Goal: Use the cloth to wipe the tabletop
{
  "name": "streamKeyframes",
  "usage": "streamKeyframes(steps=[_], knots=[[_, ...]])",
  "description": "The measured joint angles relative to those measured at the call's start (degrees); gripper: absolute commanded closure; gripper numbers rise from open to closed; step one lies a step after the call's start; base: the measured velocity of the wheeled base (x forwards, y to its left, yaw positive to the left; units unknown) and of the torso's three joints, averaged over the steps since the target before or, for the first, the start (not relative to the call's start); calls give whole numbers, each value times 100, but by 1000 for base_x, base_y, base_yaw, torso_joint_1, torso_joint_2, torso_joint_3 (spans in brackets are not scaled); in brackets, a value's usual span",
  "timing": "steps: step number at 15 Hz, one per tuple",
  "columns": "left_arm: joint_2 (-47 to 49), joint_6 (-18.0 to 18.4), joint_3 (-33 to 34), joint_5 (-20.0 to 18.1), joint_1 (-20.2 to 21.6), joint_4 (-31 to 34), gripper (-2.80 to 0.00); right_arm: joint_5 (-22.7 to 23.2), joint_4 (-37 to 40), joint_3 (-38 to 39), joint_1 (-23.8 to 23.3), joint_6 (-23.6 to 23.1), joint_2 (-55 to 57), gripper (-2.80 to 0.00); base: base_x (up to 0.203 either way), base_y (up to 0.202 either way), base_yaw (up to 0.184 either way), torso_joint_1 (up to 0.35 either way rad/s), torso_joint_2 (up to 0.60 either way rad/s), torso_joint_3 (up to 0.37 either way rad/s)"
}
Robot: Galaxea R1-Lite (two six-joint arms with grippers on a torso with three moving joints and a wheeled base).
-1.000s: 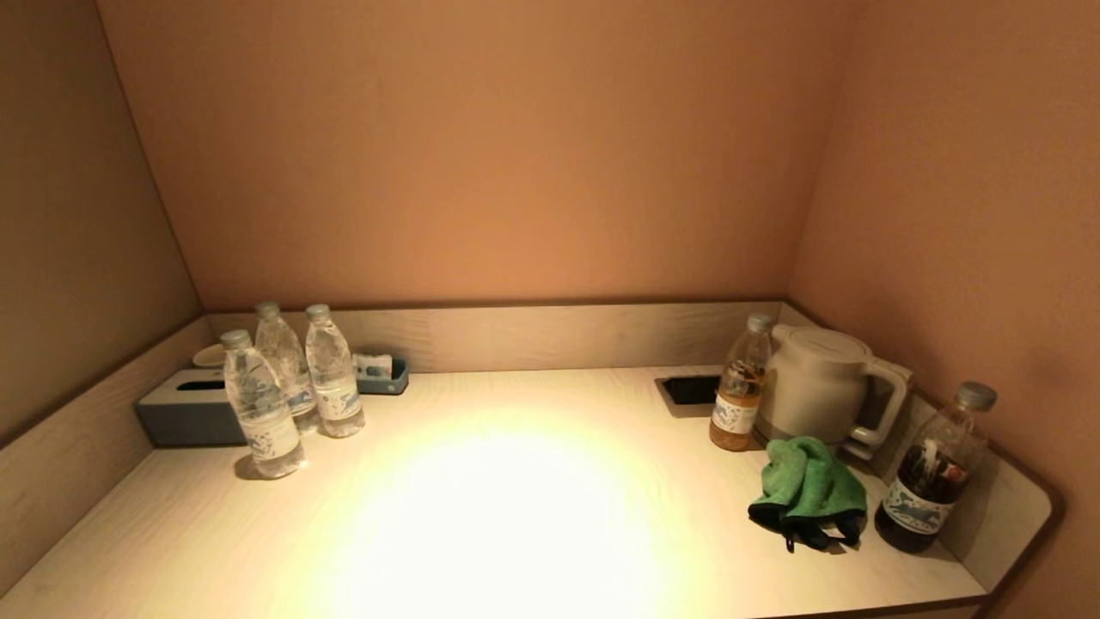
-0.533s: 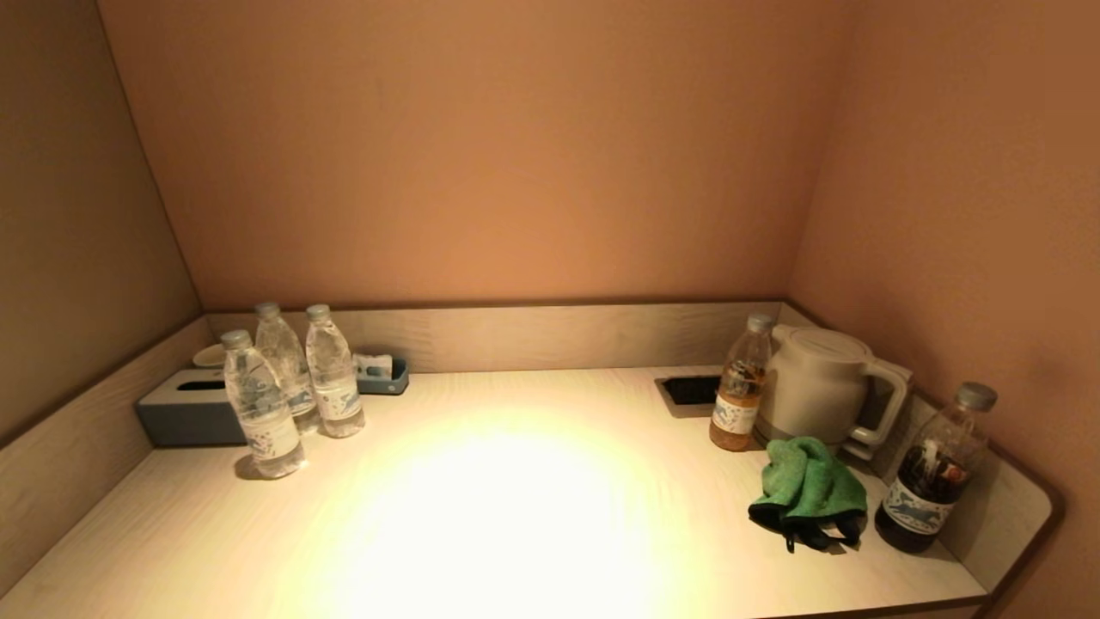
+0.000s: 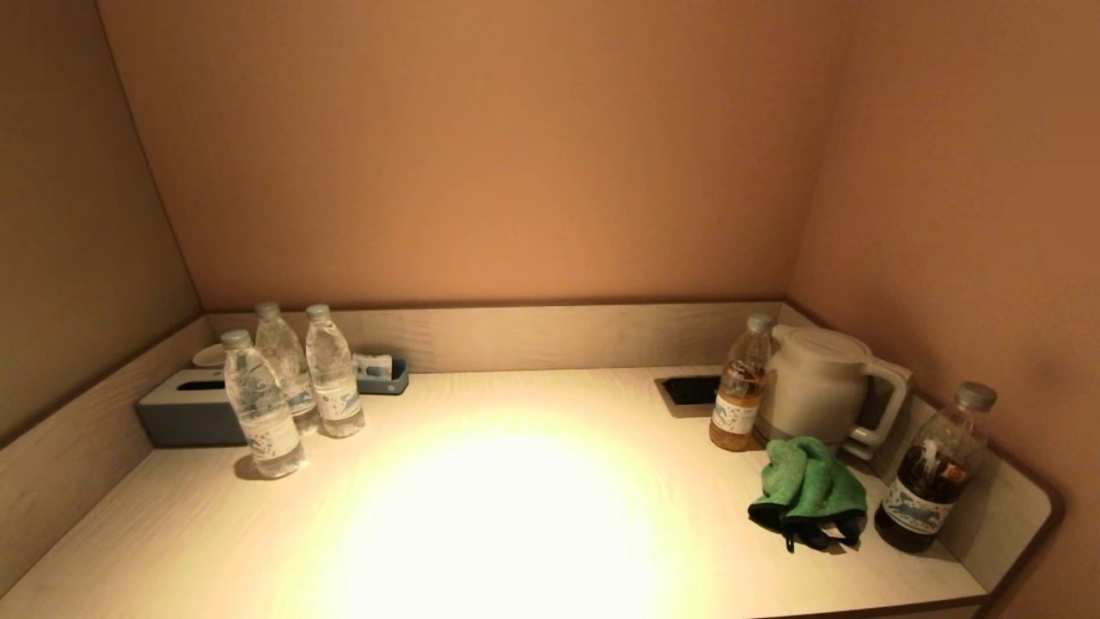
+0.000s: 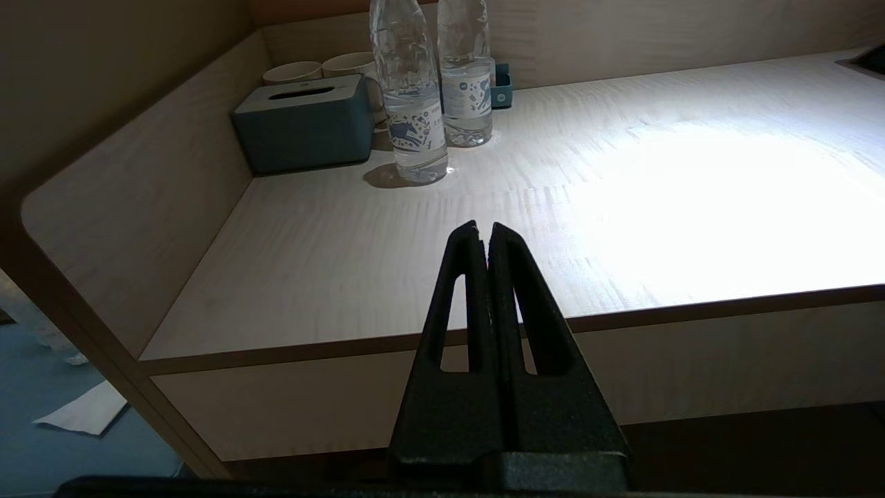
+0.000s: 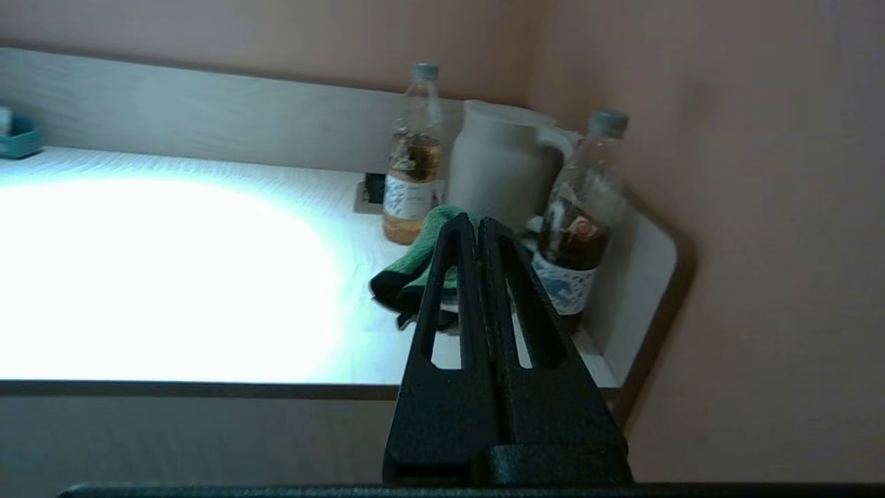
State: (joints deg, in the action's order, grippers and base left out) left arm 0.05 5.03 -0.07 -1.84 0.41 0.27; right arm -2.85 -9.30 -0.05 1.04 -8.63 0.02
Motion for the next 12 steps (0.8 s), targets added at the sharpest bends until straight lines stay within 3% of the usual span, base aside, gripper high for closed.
streamKeyframes(steps=[7,12], knots=[[0,-1,-4,0,-1,-2,0,295,786,0,-7,690,-10,0,0,0,0,0,0,0],[0,-4,-2,0,-4,-1,0,294,878,5,-7,768,-10,0,0,0,0,0,0,0]])
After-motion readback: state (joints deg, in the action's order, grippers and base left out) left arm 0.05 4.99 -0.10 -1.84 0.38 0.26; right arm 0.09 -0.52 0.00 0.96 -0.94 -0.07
